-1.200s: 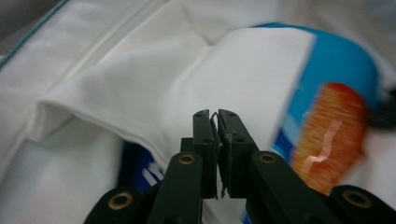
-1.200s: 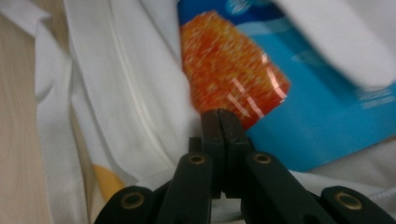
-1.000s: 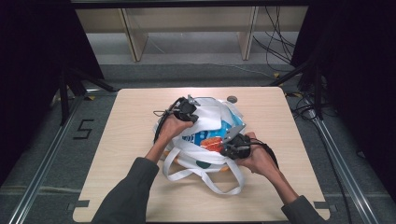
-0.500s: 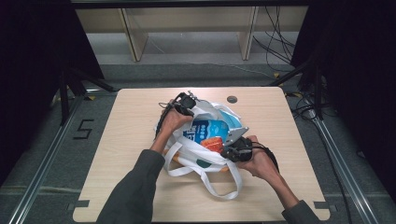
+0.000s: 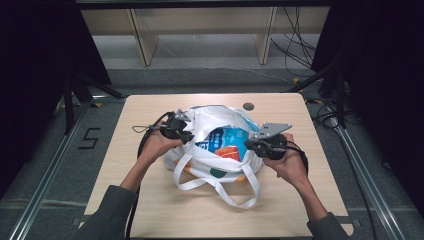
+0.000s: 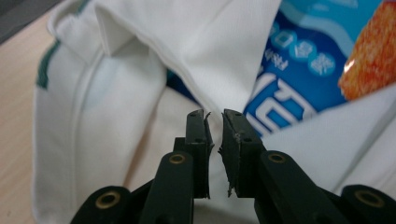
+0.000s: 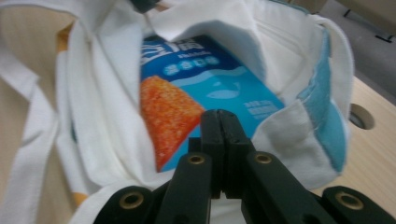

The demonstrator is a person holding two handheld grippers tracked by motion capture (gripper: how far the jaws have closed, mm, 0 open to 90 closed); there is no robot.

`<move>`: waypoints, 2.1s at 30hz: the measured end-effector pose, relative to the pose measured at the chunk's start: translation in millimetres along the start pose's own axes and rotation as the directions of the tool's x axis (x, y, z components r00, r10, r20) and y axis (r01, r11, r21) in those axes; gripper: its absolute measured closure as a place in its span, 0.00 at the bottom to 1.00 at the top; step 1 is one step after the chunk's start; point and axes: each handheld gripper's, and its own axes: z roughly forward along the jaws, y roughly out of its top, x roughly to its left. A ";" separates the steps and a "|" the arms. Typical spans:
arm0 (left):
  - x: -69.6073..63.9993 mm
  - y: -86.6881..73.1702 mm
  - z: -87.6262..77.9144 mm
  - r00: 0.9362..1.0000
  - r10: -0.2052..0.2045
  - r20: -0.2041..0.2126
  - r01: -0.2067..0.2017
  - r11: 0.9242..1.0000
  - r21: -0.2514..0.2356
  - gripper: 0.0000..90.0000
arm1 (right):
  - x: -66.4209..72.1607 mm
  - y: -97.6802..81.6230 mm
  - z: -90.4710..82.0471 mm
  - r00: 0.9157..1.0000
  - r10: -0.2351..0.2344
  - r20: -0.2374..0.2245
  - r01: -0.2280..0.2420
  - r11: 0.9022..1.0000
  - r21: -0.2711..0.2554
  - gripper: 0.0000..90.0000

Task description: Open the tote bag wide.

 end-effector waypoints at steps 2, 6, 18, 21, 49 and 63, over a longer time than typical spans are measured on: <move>0.7 -9.3 0.5 1.000 -0.018 0.018 0.018 1.000 -0.004 0.89 | -5.4 -3.2 4.2 1.000 0.008 0.008 -0.008 1.000 0.008 1.00; -3.4 -21.2 5.9 0.999 0.034 -0.018 -0.034 0.999 0.026 0.89 | -15.7 -21.1 24.2 0.999 0.043 0.030 -0.046 0.995 0.089 1.00; -4.6 -34.3 -1.4 1.000 0.000 0.004 0.000 1.000 -0.010 0.92 | -17.5 -41.2 34.5 0.997 0.075 0.023 -0.077 0.987 0.141 1.00; -5.4 -36.7 -12.3 0.999 -0.039 0.032 0.041 0.997 -0.070 0.89 | -17.6 -32.7 24.4 0.998 0.062 0.020 -0.063 0.995 0.078 1.00; -15.0 -56.4 -54.1 0.991 -0.110 0.080 0.128 0.951 -0.282 0.80 | -11.9 -15.7 -13.1 0.994 0.106 0.015 -0.104 0.990 -0.090 0.88; -17.3 -59.0 -58.7 0.991 -0.112 0.078 0.130 0.949 -0.288 0.73 | -13.1 -18.5 -14.5 0.995 0.097 0.010 -0.096 0.991 -0.089 0.84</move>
